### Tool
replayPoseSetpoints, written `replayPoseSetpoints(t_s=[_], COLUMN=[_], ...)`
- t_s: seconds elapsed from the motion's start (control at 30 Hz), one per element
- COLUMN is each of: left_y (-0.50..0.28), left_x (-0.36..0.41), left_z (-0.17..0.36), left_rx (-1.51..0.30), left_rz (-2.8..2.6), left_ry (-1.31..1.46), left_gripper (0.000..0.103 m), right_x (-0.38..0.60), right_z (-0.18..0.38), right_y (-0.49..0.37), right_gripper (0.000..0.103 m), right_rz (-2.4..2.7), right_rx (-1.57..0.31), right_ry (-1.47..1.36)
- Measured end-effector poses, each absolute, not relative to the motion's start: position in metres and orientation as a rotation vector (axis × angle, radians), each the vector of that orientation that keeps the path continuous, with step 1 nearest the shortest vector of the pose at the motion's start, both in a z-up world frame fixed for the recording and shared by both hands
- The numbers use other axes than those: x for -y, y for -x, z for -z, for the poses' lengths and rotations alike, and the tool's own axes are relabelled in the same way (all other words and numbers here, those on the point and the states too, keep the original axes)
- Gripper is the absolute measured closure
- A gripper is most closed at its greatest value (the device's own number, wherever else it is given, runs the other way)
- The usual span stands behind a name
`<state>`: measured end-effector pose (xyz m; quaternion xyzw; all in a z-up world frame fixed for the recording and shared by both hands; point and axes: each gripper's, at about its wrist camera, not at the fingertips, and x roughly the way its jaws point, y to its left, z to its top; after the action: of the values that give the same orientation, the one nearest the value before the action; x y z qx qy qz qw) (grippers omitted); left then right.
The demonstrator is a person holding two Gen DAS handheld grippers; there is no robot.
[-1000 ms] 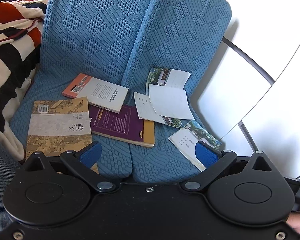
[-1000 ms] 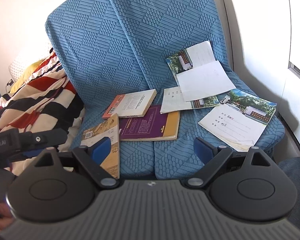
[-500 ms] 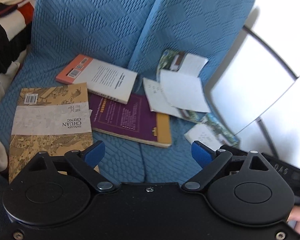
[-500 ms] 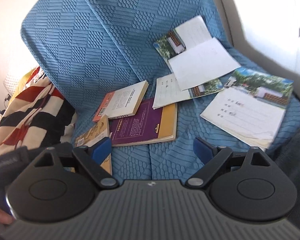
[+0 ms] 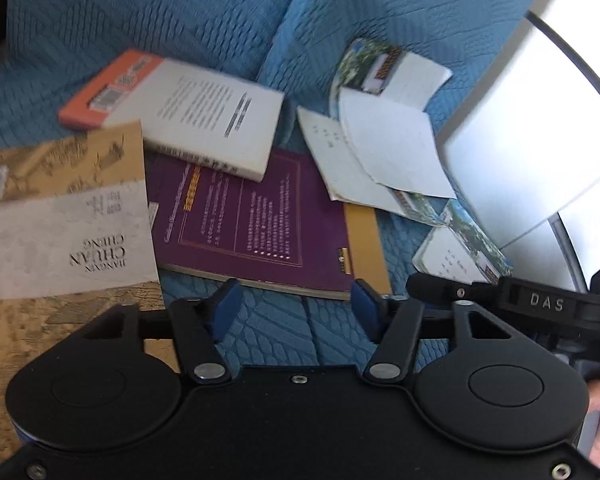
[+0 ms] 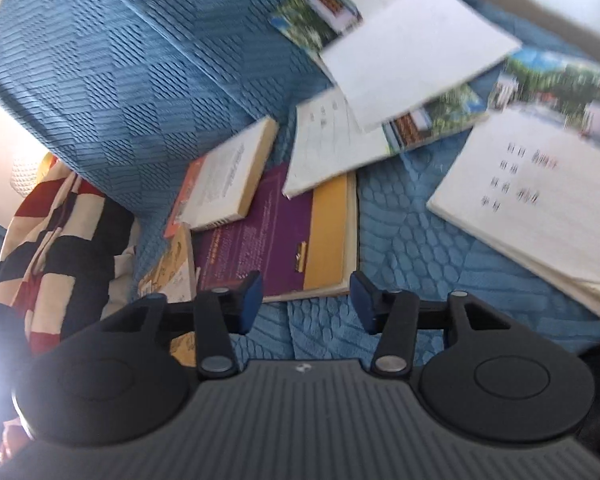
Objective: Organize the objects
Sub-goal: 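Move the left gripper down to the purple book's edge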
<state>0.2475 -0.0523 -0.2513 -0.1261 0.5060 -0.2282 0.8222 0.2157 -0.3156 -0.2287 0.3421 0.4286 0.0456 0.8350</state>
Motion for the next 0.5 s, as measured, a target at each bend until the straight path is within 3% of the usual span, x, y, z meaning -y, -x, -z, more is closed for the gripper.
replayPoseSetpoints(t_s=[0.5], left_y=[-0.275], left_x=[0.051], left_z=[0.288], left_rx=[-1.189], left_rz=[0.477], left_ry=[0.387], left_gripper=[0.063], right_x=[0.320], right_z=[0.266], right_y=[-0.237], right_gripper=[0.053], right_rz=[-0.006], right_rx=[-0.995], right_ry=[-0.944])
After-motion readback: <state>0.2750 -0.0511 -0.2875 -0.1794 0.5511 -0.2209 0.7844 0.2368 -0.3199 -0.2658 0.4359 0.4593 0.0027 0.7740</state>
